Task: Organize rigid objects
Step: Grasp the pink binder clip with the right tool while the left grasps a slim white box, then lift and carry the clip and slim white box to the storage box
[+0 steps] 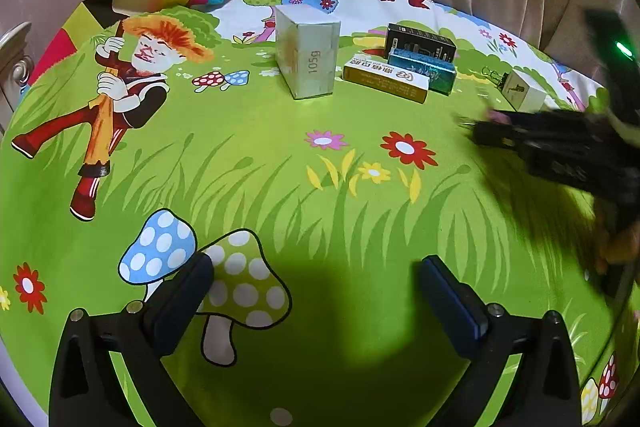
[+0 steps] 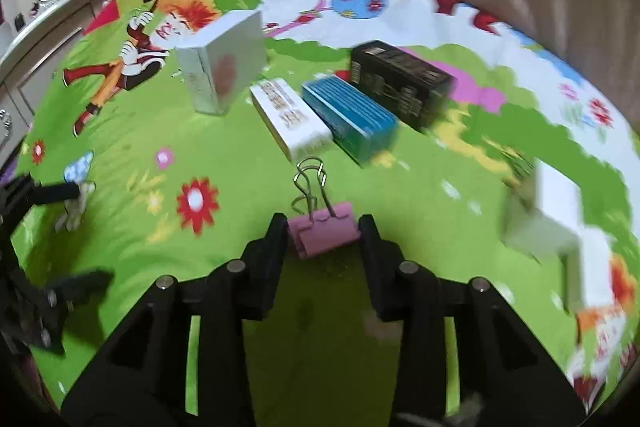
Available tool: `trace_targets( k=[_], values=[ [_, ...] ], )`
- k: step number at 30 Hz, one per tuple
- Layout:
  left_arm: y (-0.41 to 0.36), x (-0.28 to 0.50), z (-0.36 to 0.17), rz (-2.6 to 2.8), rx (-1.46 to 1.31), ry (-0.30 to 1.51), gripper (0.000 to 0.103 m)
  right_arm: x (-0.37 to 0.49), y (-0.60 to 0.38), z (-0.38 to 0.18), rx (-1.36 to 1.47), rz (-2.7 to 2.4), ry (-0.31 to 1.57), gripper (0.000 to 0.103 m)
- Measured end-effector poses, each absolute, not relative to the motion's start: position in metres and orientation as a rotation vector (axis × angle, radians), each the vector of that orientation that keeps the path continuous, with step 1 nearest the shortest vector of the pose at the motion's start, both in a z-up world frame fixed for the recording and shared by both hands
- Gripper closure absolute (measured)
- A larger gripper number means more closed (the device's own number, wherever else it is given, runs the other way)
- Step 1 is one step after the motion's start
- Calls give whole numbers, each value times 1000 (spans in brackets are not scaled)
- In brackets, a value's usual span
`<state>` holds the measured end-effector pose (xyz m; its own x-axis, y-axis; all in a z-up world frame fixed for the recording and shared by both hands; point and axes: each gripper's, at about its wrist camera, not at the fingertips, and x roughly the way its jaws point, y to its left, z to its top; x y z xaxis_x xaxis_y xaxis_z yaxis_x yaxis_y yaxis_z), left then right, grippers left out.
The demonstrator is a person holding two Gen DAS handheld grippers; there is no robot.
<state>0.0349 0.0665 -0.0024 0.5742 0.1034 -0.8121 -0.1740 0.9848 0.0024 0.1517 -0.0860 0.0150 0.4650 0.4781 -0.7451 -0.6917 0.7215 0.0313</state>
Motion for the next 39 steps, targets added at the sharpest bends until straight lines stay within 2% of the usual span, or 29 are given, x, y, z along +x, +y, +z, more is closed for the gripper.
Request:
trace_targets(
  k=[9, 12, 16, 19, 22, 23, 24, 25, 26, 34, 39],
  values=[
    [68, 42, -2, 178, -92, 980, 0, 86, -157, 12, -213, 600, 831, 62],
    [75, 68, 8, 160, -215, 1001, 0, 77, -160, 14, -225, 579, 814, 62],
    [85, 117, 39, 219, -310, 883, 0, 77, -153, 10, -264, 573, 836, 62],
    [90, 162, 42, 293, -285, 885, 0, 80, -156, 10, -239, 583, 846, 62],
    [94, 207, 30, 419, -146, 924, 0, 80, -157, 10, -237, 580, 847, 62],
    [95, 212, 26, 430, -112, 924, 11, 78, -156, 10, -240, 578, 846, 62],
    [98, 212, 22, 425, -107, 919, 51, 78, -156, 10, -244, 575, 844, 62],
    [102, 209, 19, 405, -137, 926, 71, 78, -156, 9, -243, 576, 845, 62],
    [107, 199, 17, 376, -187, 916, 68, 78, -156, 9, -240, 577, 846, 62],
    [82, 68, 29, 219, -184, 867, 68, 79, -157, 8, -226, 578, 853, 62],
    [84, 48, 20, 168, -159, 902, 66, 78, -156, 8, -237, 571, 851, 62]
  ],
)
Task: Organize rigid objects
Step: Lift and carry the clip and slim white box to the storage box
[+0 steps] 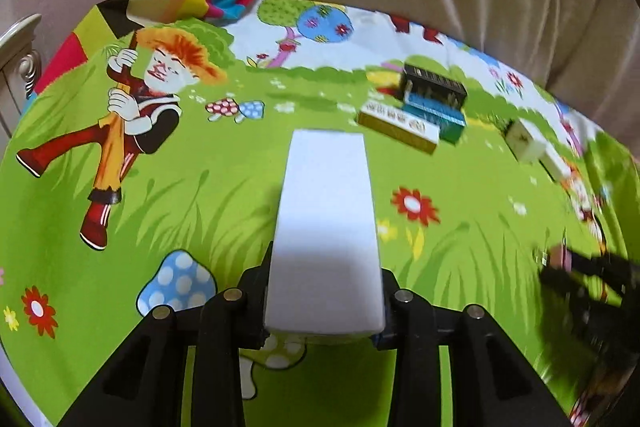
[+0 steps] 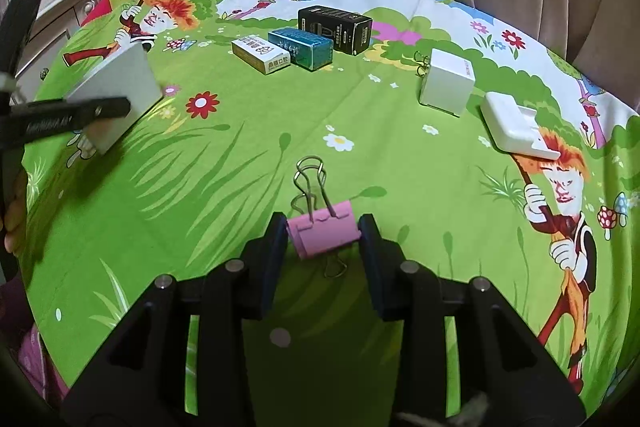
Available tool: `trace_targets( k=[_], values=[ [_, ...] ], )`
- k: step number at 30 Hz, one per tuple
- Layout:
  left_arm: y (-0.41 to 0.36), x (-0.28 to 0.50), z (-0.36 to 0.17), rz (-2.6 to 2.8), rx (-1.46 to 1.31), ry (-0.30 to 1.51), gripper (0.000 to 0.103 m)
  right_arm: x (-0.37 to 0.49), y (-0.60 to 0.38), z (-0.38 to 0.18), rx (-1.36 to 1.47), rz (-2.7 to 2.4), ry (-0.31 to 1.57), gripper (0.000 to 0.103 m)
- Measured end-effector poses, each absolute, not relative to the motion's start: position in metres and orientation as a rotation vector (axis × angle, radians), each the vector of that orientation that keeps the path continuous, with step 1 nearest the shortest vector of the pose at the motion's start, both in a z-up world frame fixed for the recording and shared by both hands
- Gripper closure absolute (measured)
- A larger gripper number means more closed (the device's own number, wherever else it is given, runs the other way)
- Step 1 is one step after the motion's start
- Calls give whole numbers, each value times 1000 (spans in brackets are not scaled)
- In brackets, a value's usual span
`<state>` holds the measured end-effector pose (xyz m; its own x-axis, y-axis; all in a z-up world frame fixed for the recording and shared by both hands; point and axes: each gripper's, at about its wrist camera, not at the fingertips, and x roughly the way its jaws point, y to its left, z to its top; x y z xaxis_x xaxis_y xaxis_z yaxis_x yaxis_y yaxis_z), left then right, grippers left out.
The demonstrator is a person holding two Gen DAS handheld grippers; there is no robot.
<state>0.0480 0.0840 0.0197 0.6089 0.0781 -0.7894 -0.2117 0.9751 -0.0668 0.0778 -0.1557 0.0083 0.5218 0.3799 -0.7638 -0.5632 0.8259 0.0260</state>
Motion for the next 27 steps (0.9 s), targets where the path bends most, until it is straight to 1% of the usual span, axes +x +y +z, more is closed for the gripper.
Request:
trace_targets(
  k=[1, 2, 3, 4, 5, 7, 8, 10, 11, 18, 21, 24, 27],
  values=[
    [85, 49, 19, 165, -162, 907, 66, 78, -156, 8, -237, 571, 851, 62],
    [86, 51, 20, 161, -166, 911, 61, 78, -156, 8, -238, 569, 851, 62],
    [85, 53, 20, 163, -160, 914, 48, 78, -156, 8, -240, 566, 851, 62],
    [84, 53, 19, 171, -148, 916, 40, 78, -156, 8, -242, 564, 850, 62],
    [84, 55, 19, 188, -132, 913, 29, 78, -155, 8, -243, 563, 851, 62],
    [86, 58, 18, 202, -121, 900, 28, 77, -155, 8, -243, 562, 851, 62],
    [87, 58, 17, 197, -126, 899, 29, 77, -155, 8, -242, 562, 851, 62],
    [89, 58, 10, 174, -140, 889, 62, 77, -155, 8, -243, 563, 851, 62],
    [87, 56, 7, 176, -122, 879, 67, 77, -155, 7, -242, 564, 852, 62],
    [71, 25, 17, 182, -140, 826, 68, 79, -166, 10, -206, 499, 835, 62],
    [54, 14, 30, 186, -103, 780, 68, 69, -181, 24, -154, 450, 741, 62],
    [38, 6, 52, 172, -89, 716, 68, 49, -201, 42, -89, 367, 587, 62],
    [17, -4, 80, 146, -33, 640, 68, 30, -220, 56, 4, 300, 519, 62]
  ],
)
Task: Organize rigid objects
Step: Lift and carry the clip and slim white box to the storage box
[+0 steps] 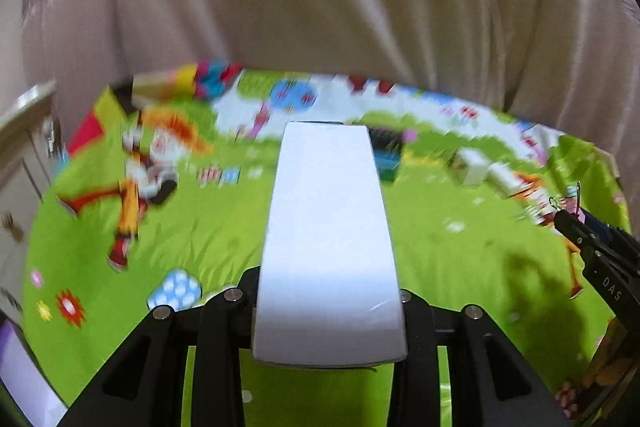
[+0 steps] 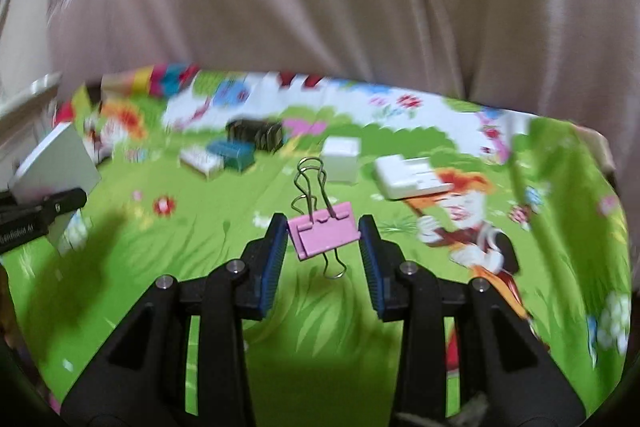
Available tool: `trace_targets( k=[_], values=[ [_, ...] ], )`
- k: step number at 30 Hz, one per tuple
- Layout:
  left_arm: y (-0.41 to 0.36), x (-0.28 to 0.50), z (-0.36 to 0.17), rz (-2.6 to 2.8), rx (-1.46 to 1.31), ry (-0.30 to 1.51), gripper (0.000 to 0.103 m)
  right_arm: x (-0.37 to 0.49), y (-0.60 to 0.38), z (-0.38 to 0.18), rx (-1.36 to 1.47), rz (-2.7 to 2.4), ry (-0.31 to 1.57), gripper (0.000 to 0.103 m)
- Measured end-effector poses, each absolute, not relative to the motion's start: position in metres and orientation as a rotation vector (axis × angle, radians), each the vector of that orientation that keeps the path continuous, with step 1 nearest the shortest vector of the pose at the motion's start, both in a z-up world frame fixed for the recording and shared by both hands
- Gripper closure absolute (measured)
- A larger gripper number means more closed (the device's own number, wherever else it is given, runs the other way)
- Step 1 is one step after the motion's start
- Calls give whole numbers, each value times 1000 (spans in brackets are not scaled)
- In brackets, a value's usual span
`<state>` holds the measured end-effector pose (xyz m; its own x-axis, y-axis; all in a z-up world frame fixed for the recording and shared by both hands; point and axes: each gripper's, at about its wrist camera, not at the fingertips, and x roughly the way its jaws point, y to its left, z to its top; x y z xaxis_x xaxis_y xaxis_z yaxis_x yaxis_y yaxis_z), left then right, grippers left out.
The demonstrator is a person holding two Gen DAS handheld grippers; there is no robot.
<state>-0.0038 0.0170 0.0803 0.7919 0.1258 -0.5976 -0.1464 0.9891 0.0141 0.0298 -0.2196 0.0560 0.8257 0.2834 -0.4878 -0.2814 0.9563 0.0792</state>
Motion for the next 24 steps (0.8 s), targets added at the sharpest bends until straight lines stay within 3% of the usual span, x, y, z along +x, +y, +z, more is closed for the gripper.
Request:
trace_targets(
  k=[12, 24],
  values=[
    [-31, -59, 162, 99, 31, 372, 67, -58, -245, 166, 44, 244, 167, 62],
    [-36, -109, 211, 98, 37, 228, 67, -114, -245, 222, 47, 268, -13, 62]
  ],
)
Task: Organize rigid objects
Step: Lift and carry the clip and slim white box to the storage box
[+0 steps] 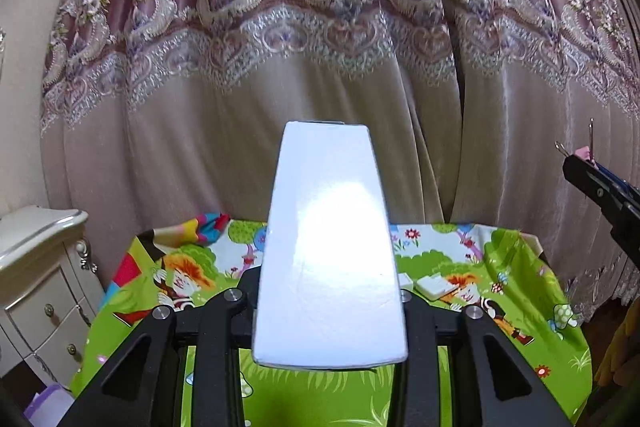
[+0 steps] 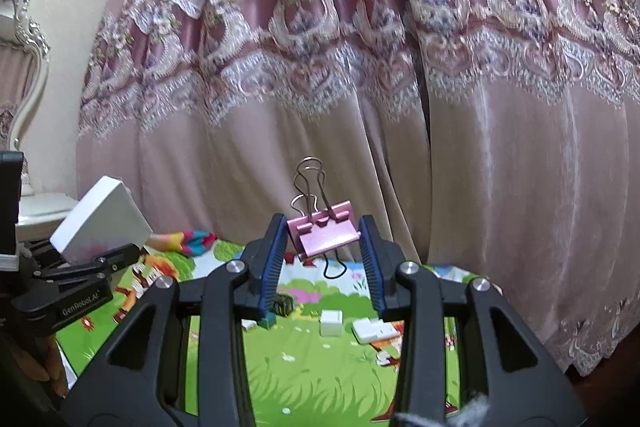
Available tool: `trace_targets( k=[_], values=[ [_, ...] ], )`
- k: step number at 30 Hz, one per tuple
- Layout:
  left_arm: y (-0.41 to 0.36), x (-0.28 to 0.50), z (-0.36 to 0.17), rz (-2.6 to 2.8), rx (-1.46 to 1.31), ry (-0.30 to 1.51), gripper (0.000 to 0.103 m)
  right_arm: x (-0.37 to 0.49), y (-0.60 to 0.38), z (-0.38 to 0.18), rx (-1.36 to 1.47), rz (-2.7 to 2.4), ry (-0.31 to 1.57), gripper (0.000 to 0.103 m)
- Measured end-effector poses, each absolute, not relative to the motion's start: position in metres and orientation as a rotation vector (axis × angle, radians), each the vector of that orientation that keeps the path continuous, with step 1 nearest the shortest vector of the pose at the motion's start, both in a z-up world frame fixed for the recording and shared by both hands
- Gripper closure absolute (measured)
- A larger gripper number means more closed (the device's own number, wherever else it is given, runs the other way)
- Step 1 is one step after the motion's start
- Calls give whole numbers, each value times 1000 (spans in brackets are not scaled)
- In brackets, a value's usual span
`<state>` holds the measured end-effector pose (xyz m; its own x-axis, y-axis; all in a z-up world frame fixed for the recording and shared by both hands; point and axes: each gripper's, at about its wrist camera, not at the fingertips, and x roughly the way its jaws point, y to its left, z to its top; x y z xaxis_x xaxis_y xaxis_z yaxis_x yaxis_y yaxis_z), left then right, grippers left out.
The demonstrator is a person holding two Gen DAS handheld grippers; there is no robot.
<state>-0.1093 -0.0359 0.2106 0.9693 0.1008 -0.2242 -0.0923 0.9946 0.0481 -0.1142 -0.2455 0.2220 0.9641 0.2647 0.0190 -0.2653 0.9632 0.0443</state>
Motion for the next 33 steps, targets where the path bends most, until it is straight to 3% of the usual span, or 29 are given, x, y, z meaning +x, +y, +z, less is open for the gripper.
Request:
trace_targets(
  k=[19, 33],
  values=[
    [16, -189, 237, 244, 23, 80, 67, -179, -181, 255, -35, 474, -152, 62],
    [94, -241, 212, 438, -53, 119, 67, -213, -106, 244, -117, 733, -134, 62]
  ],
)
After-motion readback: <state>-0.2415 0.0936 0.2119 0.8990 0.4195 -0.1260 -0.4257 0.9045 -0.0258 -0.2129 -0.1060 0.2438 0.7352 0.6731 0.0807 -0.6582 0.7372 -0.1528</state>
